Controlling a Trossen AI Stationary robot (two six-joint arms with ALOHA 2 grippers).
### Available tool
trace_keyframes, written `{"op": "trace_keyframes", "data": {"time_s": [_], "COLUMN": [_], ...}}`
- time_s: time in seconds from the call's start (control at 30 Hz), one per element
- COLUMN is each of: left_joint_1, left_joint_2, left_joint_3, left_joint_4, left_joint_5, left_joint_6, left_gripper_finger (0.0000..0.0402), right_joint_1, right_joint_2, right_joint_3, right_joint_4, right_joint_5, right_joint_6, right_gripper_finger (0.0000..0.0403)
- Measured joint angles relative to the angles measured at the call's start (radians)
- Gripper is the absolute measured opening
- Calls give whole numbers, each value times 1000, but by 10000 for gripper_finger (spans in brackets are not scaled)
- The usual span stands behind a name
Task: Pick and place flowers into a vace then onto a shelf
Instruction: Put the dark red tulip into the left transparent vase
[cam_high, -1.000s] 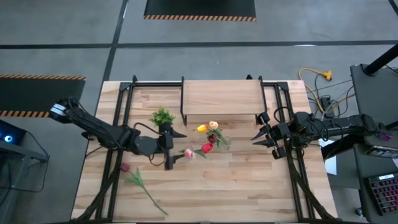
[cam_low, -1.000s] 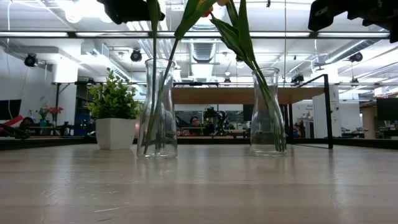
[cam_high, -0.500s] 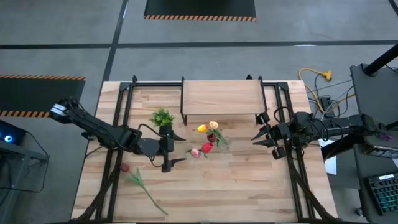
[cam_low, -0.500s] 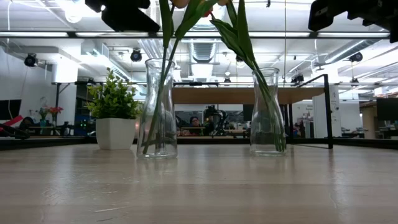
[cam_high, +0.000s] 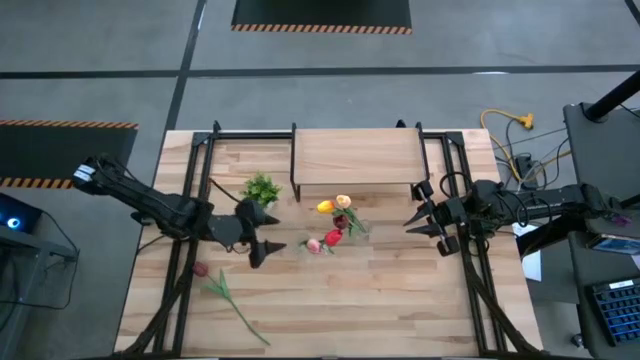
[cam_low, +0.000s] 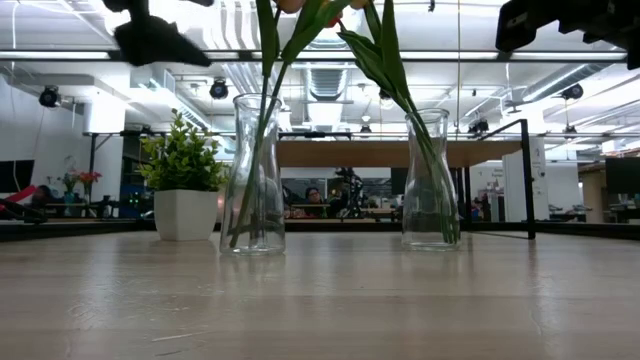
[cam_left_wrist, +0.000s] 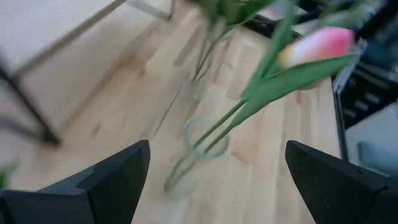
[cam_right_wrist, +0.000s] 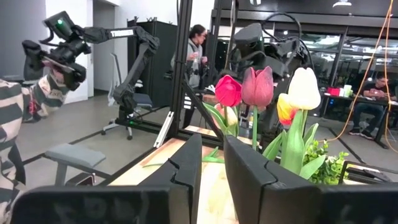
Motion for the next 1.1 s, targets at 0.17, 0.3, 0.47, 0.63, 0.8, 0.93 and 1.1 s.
{"op": "trace_keyframes", "data": {"time_s": [0.17,0.3,0.47,0.63,0.8,0.93,1.1], "left_joint_1": [0,-5,-22,-21,-28,-44,-48], "left_joint_2": [-22,4,70,139,202,253,302], "left_joint_3": [0,0,0,1,3,3,3], "left_joint_4": [-187,-334,-437,-447,-448,-448,-470], "left_joint_5": [44,174,288,344,437,497,546], "left_joint_6": [-381,-738,-971,-1069,-1153,-1208,-1231], "left_gripper_finger": [357,357,357,357,357,357,356], "right_joint_1": [0,0,0,0,0,0,0], "right_joint_2": [0,0,0,0,0,0,0], "right_joint_3": [0,0,0,0,0,0,0], "right_joint_4": [0,-4,-7,-7,-7,-7,-9], "right_joint_5": [0,0,0,0,0,0,0], "right_joint_6": [0,0,-5,-23,-27,-28,-60], "right_gripper_finger": [64,61,57,60,64,65,60]}}
